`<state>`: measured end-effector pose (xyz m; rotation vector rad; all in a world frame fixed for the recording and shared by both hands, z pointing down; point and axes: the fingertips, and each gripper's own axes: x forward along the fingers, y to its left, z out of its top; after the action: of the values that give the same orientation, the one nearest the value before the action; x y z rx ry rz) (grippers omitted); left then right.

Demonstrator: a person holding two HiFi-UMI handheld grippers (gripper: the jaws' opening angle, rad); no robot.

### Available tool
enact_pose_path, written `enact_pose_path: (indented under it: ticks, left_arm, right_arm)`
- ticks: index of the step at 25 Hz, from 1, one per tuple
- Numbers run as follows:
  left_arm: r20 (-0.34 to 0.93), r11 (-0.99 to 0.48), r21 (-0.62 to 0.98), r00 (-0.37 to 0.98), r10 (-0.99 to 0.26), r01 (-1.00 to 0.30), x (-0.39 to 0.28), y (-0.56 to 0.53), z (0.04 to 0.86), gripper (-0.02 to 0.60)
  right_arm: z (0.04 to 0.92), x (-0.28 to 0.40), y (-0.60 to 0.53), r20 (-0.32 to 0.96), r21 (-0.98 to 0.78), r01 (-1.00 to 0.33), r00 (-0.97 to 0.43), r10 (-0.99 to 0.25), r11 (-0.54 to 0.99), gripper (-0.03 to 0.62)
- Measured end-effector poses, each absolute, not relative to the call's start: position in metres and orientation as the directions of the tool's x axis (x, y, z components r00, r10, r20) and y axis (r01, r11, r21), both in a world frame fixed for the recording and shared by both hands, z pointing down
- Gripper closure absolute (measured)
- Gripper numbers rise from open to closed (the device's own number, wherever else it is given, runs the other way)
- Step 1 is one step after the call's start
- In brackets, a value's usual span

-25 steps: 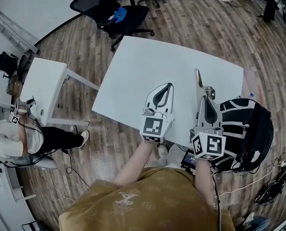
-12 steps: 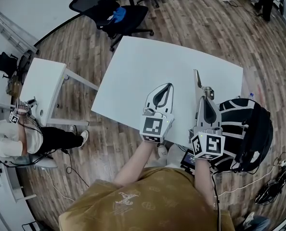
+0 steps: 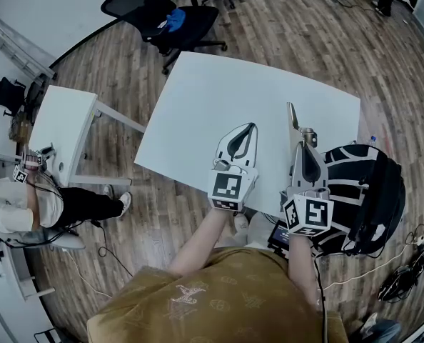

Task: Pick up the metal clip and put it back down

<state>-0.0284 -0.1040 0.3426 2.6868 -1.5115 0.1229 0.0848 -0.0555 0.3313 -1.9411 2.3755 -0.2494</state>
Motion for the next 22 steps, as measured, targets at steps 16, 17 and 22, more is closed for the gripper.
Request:
enact_pose_path:
  ticks: [16,17,22]
  left_arm:
    - [0.132,-0.508,0.020,0.506,-0.853,-0.861,-0.031,-0.110,0.365,0.575]
    - [0.137,-0.508,0.020,0.505,-0.852,-0.861,-0.031,-0.111,0.367,0.575]
    - [0.159,-0.510,0.025,0.507,-0.847,-0.860,-0.029,-0.114,0.378,0.575]
  right_arm:
    - [0.357,0.082,-0.062,0.108,-0.179,-0.966,-0.210,-0.972,0.189,0.577]
    - [0.359,0.082,-0.063,0.113,-0.179,-0.966,-0.211,-0.971,0.189,0.577]
    - [0.373,0.083,-0.064,0.142,-0.182,-0.966,-0.211,-0.967,0.184,0.577]
